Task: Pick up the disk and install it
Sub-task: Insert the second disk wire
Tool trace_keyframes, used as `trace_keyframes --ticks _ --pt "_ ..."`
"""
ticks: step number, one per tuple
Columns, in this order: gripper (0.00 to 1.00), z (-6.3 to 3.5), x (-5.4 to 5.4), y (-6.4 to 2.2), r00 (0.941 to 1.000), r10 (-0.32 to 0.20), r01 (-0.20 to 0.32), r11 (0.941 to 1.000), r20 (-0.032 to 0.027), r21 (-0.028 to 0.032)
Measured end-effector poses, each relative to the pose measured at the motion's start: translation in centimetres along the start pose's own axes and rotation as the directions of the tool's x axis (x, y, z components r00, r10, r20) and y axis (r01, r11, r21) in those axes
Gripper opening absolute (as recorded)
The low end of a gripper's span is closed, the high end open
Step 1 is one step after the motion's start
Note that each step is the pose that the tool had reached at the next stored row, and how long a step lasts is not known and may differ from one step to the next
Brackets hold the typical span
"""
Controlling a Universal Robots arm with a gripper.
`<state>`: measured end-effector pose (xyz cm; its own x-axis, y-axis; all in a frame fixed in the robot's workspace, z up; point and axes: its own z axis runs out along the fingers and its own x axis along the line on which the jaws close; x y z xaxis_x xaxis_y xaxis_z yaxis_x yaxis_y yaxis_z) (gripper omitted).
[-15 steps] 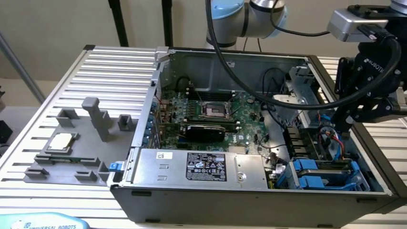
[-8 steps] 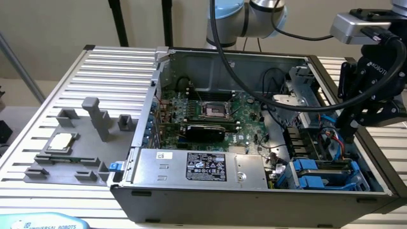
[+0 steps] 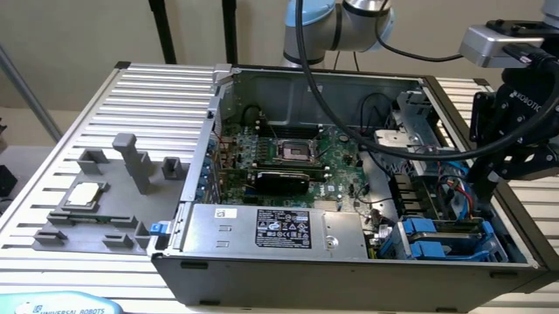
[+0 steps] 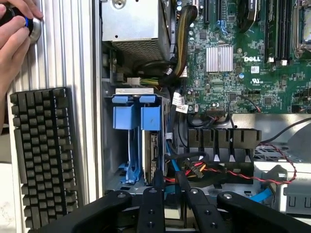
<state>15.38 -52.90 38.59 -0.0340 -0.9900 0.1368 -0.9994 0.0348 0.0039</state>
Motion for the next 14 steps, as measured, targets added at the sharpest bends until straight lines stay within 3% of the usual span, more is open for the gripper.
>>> trace_keyframes --ticks 7,14 --pt "0.24 0.26 1.5 -0.42 1.0000 0.000 0.000 1.0000 -0.0017 0.0000" --pt "0.24 0.34 1.9 -0.43 1.0000 0.000 0.000 1.0000 -0.0030 0.0001"
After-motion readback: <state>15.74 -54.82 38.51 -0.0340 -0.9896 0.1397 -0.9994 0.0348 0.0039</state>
